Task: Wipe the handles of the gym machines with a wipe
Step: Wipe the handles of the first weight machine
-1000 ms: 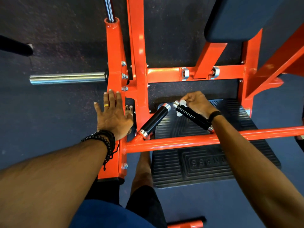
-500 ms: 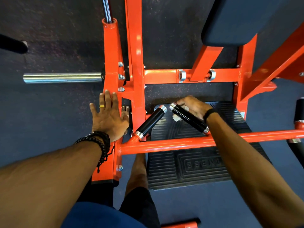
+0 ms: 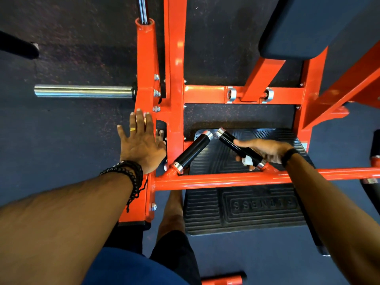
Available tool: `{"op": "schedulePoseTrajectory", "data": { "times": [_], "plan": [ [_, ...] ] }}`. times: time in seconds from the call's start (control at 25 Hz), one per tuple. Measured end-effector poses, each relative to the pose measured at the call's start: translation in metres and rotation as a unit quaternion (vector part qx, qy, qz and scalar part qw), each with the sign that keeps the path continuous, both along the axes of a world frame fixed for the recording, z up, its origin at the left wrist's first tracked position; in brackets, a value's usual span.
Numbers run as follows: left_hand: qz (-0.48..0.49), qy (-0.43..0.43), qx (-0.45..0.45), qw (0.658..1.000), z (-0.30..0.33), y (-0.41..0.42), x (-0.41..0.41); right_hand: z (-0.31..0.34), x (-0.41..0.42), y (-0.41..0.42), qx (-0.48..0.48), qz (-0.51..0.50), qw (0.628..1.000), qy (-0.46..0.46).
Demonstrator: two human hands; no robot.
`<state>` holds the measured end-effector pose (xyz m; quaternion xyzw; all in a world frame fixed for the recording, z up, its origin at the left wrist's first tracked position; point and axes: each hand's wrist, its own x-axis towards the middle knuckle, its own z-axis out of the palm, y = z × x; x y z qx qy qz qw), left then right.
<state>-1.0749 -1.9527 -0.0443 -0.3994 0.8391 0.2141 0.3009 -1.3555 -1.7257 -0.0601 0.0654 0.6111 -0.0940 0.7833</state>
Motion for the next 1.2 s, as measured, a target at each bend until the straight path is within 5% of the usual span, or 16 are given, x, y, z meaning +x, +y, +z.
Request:
{"op": "schedulePoseTrajectory", "data": {
  "times": [0.64, 0.96, 1.2],
  "plan": [
    [-0.009, -0.004, -0.009, 1.000, 0.002, 0.000, -0.001, -0.027, 0.039, -0.051, -0.081, 0.241, 0.937, 0.240],
    [-0.008, -0.008, -0.005, 1.000, 0.000, 0.000, -0.001, 0.007, 0.037, -0.009, -0.226, 0.371, 0.832, 0.346],
    [-0.004, -0.005, 0.001, 1.000, -0.001, 0.000, 0.000, 0.008, 0.038, 0.000, -0.397, 0.475, 0.665, 0.419]
  ]
}}
